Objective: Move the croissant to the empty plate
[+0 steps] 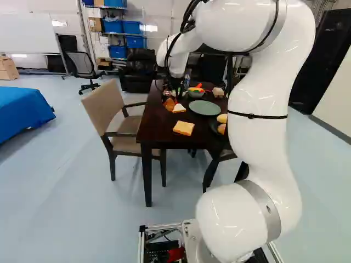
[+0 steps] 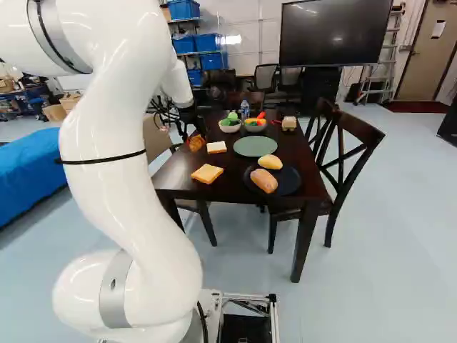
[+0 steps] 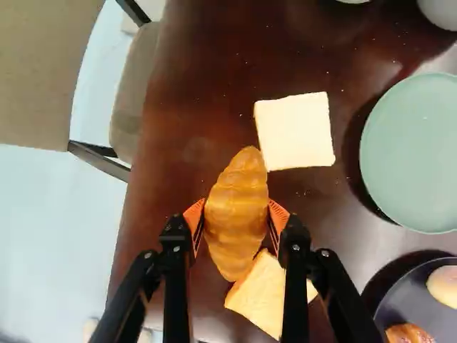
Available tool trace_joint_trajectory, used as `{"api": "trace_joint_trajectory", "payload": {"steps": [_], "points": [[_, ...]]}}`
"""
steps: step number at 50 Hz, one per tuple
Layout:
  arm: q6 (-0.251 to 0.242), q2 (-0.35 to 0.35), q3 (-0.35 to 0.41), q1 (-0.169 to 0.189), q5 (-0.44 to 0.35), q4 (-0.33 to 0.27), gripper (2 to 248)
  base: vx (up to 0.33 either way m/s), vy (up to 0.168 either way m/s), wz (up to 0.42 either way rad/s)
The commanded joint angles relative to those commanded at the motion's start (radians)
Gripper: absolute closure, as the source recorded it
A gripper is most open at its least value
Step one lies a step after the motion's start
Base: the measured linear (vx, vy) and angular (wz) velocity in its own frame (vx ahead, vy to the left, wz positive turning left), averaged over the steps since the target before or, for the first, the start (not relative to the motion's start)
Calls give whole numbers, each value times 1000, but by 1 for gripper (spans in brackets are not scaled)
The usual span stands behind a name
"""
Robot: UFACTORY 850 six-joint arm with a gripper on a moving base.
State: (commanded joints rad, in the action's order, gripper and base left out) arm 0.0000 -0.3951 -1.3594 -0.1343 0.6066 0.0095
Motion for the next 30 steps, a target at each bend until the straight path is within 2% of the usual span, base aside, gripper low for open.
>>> {"api": "trace_joint_trajectory", "payload": {"steps": [30], "points": [[0, 7, -77, 94, 40, -1, 117, 0, 0, 0]]}}
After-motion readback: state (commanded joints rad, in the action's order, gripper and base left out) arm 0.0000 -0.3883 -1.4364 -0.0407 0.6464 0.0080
